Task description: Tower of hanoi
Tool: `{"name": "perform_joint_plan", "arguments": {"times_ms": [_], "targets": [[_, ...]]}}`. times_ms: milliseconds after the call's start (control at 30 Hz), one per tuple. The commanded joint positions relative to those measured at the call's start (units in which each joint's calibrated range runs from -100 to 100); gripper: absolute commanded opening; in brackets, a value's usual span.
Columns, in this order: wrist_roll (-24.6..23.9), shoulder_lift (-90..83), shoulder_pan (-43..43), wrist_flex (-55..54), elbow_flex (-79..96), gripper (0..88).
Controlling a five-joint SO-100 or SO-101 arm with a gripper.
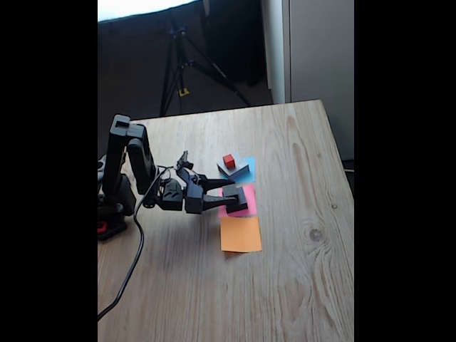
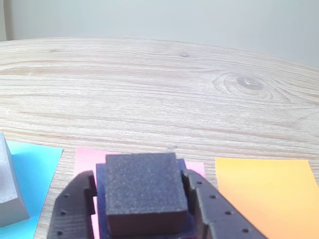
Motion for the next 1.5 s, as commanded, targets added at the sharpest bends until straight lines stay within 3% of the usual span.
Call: {"name": "perform_joint_plan", "arguments": {"times_ms": [0,667,933,1267,1400,1467], "targets": [[0.9,0.0,-0.8,0.6,-0.7,14.8],[0.9,0.6,-0.6,0.8,-1.1,6.8],[0.9,-9.6,-1.1,6.2,2.0,6.8],[0.9,-34.7,-1.1,30.9,1.0,7.0],[0.4,-46.6,0.0,54.3,-6.7,6.8],[-3.1,-51.6,0.7,70.4,-14.6,6.8]]}}
